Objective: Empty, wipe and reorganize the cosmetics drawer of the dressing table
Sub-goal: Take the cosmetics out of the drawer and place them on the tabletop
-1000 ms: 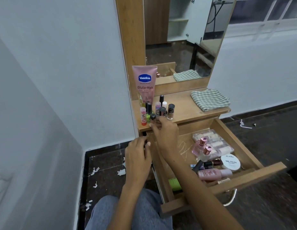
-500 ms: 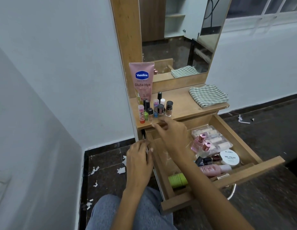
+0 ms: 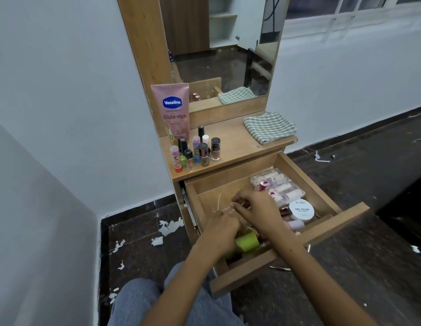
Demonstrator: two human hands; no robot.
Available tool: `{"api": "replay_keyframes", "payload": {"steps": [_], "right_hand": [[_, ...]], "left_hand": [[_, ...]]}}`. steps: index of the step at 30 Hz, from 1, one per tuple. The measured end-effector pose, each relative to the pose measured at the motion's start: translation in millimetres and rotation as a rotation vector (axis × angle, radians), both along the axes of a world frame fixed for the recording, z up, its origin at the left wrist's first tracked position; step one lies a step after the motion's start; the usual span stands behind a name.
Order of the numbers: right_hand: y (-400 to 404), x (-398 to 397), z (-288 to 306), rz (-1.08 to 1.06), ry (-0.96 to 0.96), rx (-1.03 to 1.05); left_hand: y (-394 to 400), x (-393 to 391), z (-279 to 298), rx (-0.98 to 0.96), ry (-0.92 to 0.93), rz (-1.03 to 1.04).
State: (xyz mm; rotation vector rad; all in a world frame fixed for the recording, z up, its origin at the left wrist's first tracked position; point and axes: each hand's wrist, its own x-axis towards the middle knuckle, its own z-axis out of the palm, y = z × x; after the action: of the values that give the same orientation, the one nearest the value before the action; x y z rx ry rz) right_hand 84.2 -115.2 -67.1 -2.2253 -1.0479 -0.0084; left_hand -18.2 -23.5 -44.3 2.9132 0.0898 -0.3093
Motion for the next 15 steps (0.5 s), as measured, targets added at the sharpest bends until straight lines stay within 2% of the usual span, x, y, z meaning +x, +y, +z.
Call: {"api": "replay_keyframes", "payload": {"steps": [4,9,12,15], "right_hand": [[-2,1,-1,-0.098,0.060,0.151],[-9,-1,10,-0.190,0.091,0.406],[-10,-3,12,-0.146,0.087,0.385],[-1,-7,11,-0.052,0.020,0.306]], "left_hand": [[0,1,-7,-0.016,-0.131,0.057],[11,-16,5,-0.402,-0.594,0.377],[24,-27,18,-0.541,-0.838,0.522],[48,-34,31,-0.602,-0.983,0.672]]}}
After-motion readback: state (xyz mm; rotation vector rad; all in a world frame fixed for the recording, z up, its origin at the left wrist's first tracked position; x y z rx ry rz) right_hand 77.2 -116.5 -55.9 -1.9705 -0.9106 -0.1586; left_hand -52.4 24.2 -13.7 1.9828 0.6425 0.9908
